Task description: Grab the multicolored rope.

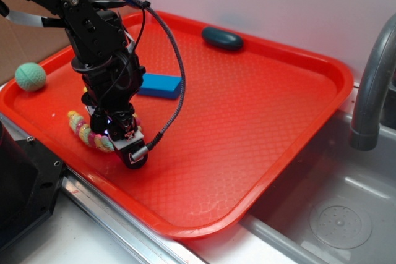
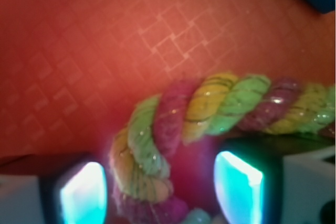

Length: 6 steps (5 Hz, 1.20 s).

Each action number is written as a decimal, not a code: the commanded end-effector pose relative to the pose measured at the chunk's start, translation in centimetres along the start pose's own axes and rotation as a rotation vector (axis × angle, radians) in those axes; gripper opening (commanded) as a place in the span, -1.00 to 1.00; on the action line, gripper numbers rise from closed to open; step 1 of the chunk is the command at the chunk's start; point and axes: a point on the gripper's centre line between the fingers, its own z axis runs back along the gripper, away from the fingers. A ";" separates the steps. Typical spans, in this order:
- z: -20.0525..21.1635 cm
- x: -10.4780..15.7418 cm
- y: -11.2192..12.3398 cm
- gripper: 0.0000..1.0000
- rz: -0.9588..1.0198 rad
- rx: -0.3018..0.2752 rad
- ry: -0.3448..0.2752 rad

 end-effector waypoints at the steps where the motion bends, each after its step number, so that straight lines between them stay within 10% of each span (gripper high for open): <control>1: -0.3 -0.8 -0.6 -1.00 -0.009 -0.009 -0.009; 6: 20.2 1.6 6.6 -1.00 0.374 0.053 -0.074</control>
